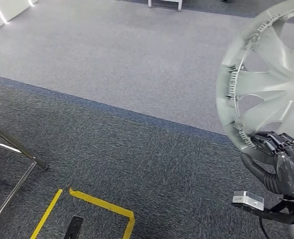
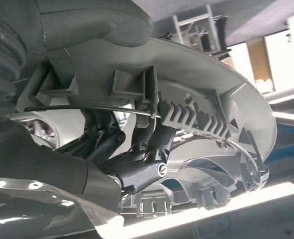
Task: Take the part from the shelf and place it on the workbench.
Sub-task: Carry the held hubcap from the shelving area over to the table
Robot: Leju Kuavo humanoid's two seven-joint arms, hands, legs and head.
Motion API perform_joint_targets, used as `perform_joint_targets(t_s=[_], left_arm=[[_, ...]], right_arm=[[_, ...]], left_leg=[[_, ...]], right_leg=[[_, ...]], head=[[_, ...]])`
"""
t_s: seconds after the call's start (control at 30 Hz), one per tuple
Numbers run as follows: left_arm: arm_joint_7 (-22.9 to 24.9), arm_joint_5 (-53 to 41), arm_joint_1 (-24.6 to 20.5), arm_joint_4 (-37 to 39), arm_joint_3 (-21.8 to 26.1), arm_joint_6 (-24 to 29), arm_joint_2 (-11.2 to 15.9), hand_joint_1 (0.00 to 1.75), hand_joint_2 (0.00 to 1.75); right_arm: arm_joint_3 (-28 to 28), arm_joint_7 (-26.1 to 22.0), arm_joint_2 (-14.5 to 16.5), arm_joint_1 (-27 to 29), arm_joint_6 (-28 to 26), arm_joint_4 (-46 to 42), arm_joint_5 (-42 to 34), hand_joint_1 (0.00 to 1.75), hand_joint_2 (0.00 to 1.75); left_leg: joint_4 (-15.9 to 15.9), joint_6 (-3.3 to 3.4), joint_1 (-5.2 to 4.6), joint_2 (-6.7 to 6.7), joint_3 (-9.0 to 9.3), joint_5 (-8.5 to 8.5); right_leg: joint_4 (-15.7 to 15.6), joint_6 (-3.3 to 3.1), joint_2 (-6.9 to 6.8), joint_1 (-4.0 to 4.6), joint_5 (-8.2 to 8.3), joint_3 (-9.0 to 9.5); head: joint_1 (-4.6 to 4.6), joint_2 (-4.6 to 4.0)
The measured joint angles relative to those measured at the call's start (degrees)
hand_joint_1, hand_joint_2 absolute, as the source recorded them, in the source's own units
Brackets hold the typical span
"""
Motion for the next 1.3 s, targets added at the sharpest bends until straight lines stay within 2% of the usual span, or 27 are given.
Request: perform_joint_targets(t_s=[0.07,0.13,0.2,0.27,0.33,0.37,0.4,0.43,0.5,0.57,0.63,0.67,0.73,0.77,0.8,0.83,0.87,0.9,0.93,1.0,1.07,1.1,1.13,1.17,1.2,1.23,1.3], left_arm=[[0.0,-0.01,0.02,0.0,0.0,0.0,0.02,0.0,1.75],[0.0,-0.01,0.26,0.0,0.0,0.01,0.09,0.0,1.75],[0.0,-0.01,0.38,0.0,-0.01,0.02,0.17,0.0,1.75],[0.0,-0.01,0.2,-0.01,-0.02,0.02,0.16,0.0,1.75],[0.0,-0.01,0.1,-0.02,-0.03,0.01,0.04,0.0,1.75],[0.0,-0.01,0.14,-0.02,-0.03,0.0,-0.02,0.0,1.75],[0.0,-0.01,0.2,-0.02,-0.04,0.0,-0.05,0.0,1.75],[0.0,-0.01,0.24,-0.02,-0.04,0.0,-0.05,0.0,1.75],[0.01,-0.11,0.17,-0.02,-0.04,0.01,0.03,0.0,1.75],[0.03,-0.33,-0.07,-0.04,-0.05,0.02,0.1,0.0,1.75],[0.13,-0.55,-0.15,-0.09,-0.08,0.03,0.09,0.0,1.75],[0.22,-0.68,-0.11,-0.15,-0.09,0.04,0.0,0.0,1.75],[0.52,-0.91,-0.32,-0.34,-0.11,0.13,-0.19,0.0,1.75],[0.72,-1.02,-0.51,-0.45,-0.13,0.16,-0.34,0.0,1.75],[0.88,-1.11,-0.7,-0.55,-0.15,0.19,-0.46,0.0,1.75],[1.01,-1.25,-0.8,-0.62,-0.2,0.17,-0.63,0.0,1.75],[1.11,-1.4,-0.8,-0.66,-0.26,0.15,-0.83,0.0,1.75],[1.16,-1.55,-0.77,-0.69,-0.31,0.14,-0.97,0.0,1.75],[1.21,-1.69,-0.73,-0.75,-0.34,0.13,-1.09,0.0,1.75],[1.28,-1.91,-0.77,-0.97,-0.37,0.14,-1.18,0.0,1.75],[1.49,-2.14,-0.84,-1.18,-0.4,0.16,-1.19,0.0,1.75],[1.63,-2.23,-0.81,-1.24,-0.43,0.17,-1.18,0.0,1.75],[1.8,-2.32,-0.69,-1.29,-0.47,0.17,-1.17,0.0,1.75],[1.92,-2.38,-0.53,-1.34,-0.51,0.19,-1.16,0.0,1.75],[2.01,-2.47,-0.41,-1.4,-0.56,0.21,-1.16,0.0,1.75],[2.07,-2.59,-0.37,-1.49,-0.62,0.24,-1.17,0.0,1.75],[2.08,-2.79,-0.41,-1.71,-0.75,0.29,-1.23,0.0,1.75]], right_arm=[[-0.06,-0.01,0.02,0.06,0.01,-0.04,0.05,1.75,1.75],[-0.05,0.01,0.03,0.07,0.01,-0.1,0.09,1.75,1.75],[-0.1,0.05,0.03,0.08,0.01,-0.17,0.08,1.75,1.75],[-0.16,0.04,0.04,0.17,0.01,-0.23,0.09,1.75,1.75],[-0.2,0.02,0.04,0.21,0.01,-0.28,0.1,1.75,1.75],[-0.19,0.02,0.05,0.21,0.01,-0.28,0.1,1.75,1.75],[-0.19,0.02,0.05,0.22,0.01,-0.29,0.1,1.75,1.75],[-0.2,0.02,0.05,0.22,0.01,-0.29,0.1,1.75,1.75],[-0.25,0.02,0.05,0.22,0.01,-0.3,0.15,1.75,1.75],[-0.34,0.04,0.07,0.18,0.04,-0.31,0.3,1.75,1.75],[-0.32,0.21,0.07,-0.11,0.32,-0.32,0.5,1.75,1.75],[-0.25,0.45,0.06,-0.44,0.6,-0.32,0.59,1.75,1.75],[-0.08,1.08,0.05,-1.28,1.27,-0.3,0.76,1.75,1.75],[0.02,1.32,0.05,-1.63,1.52,-0.28,0.85,1.75,1.75],[0.13,1.51,0.05,-1.88,1.68,-0.27,0.93,1.75,1.75],[0.27,1.66,0.05,-2.02,1.79,-0.27,1.01,1.75,1.75],[0.42,1.77,0.05,-2.09,1.84,-0.27,1.05,1.75,1.75],[0.55,1.88,0.05,-2.13,1.86,-0.27,1.09,1.75,1.75],[0.64,1.96,0.05,-2.14,1.87,-0.27,1.12,1.75,1.75],[0.76,2.08,0.07,-2.21,1.87,-0.25,1.17,1.75,1.75],[0.87,2.24,0.08,-2.27,1.84,-0.23,1.23,1.75,1.75],[0.98,2.34,0.09,-2.26,1.82,-0.22,1.26,1.75,1.75],[1.05,2.41,0.08,-2.24,1.81,-0.23,1.3,1.75,1.75],[1.12,2.5,0.08,-2.22,1.8,-0.22,1.32,1.75,1.75],[1.15,2.57,0.08,-2.17,1.78,-0.23,1.36,1.75,1.75],[1.14,2.62,0.07,-2.1,1.75,-0.25,1.39,1.75,1.75],[1.08,2.66,0.07,-1.9,1.69,-0.28,1.48,1.75,1.75]], left_leg=[[0.51,-0.64,0.09,-1.33,-0.59,-0.15],[0.57,-1.13,0.32,-2.08,-0.98,-0.09],[2.42,-1.72,0.24,0.41,-1.78,-1.32],[8.47,-2.27,0.25,4.03,-4.51,-4.52],[15.51,-2.47,0.5,5.09,-7.9,-7.24],[16.79,-2.39,0.54,5.17,-8.56,-7.16],[15.87,-2.2,0.5,5.25,-8.17,-6.01],[12.84,-1.84,0.34,5.61,-6.74,-3.98],[5.09,-0.65,-0.6,8.42,-3.08,-0.48],[0.95,0.28,-1.57,10.72,-1.27,0.27],[0.06,0.62,-1.73,9.88,-1.0,0.15],[-0.43,0.72,-1.57,9.14,-0.74,0.37],[-1.34,1.01,-1.02,7.68,-0.12,0.87],[-1.48,1.08,-0.85,6.93,-0.02,0.99],[-1.47,1.19,-0.75,6.15,0.0,1.02],[-1.43,1.2,-0.71,5.32,0.02,1.0],[-1.39,1.2,-0.66,4.49,0.06,0.97],[-1.29,1.12,-0.55,3.6,0.12,0.9],[-1.08,0.93,-0.37,2.7,0.18,0.76],[-0.17,0.19,-0.04,0.96,0.01,0.21],[0.72,-0.5,0.11,-0.45,-0.65,-0.14],[0.91,-0.72,0.14,-1.05,-0.97,-0.12],[0.92,-0.89,0.23,-1.61,-1.16,-0.06],[1.09,-1.1,0.23,-1.51,-1.27,-0.2],[1.85,-1.4,0.17,-0.59,-1.62,-0.72],[3.61,-1.71,0.16,0.89,-2.41,-1.76],[10.17,-2.26,0.33,4.12,-5.56,-4.89]], right_leg=[[-2.8,-0.27,1.46,-0.18,0.36,1.46],[-2.98,-0.98,0.31,-0.01,0.4,1.71],[-3.18,-1.69,-1.09,0.09,0.34,2.04],[-3.28,-2.27,-2.64,0.34,0.1,2.35],[-3.27,-2.55,-4.24,0.65,-0.15,2.52],[-3.27,-2.63,-5.03,0.78,-0.28,2.64],[-3.27,-2.66,-5.77,0.9,-0.43,2.82],[-3.28,-2.68,-6.48,1.0,-0.6,3.07],[-3.36,-2.59,-7.83,1.21,-0.96,3.63],[-3.5,-2.27,-9.19,1.34,-1.16,3.88],[-3.78,-1.78,-10.52,1.4,-1.31,4.19],[-3.68,-1.53,-10.07,1.34,-1.58,4.29],[-0.88,-1.12,-6.79,1.14,-3.33,3.12],[2.22,-0.99,-4.75,0.98,-4.74,1.53],[5.97,-0.86,-3.62,0.9,-6.22,-0.49],[9.29,-0.69,-3.21,0.84,-7.17,-2.45],[11.1,-0.51,-3.1,0.77,-7.15,-3.78],[10.82,-0.31,-3.05,0.67,-6.02,-4.14],[8.34,-0.08,-2.86,0.48,-3.91,-3.36],[1.06,0.56,-0.88,-0.09,-0.35,-0.24],[-2.62,0.44,1.02,-0.38,0.21,1.77],[-2.79,0.05,1.19,-0.29,-0.13,2.02],[-2.71,-0.43,0.58,-0.29,-0.15,2.12],[-2.77,-0.75,-0.04,-0.29,-0.19,2.21],[-2.81,-1.12,-0.7,-0.31,-0.26,2.37],[-2.87,-1.44,-1.4,-0.34,-0.35,2.56],[-2.89,-1.95,-2.84,-0.09,-0.66,2.85]], head=[[0.01,0.01],[-0.01,0.02],[-0.23,0.02],[-0.48,0.02],[-0.5,0.02],[-0.5,0.02],[-0.5,0.02],[-0.5,0.01],[-0.48,0.01],[-0.52,0.01],[-0.58,0.01],[-0.53,0.01],[-0.35,0.02],[-0.2,0.02],[-0.13,0.02],[-0.03,0.02],[-0.04,0.02],[-0.05,0.01],[-0.04,0.01],[0.07,0.0],[0.22,0.02],[0.25,0.02],[0.2,0.03],[0.13,0.02],[-0.09,0.02],[-0.27,0.02],[-0.63,0.02]])
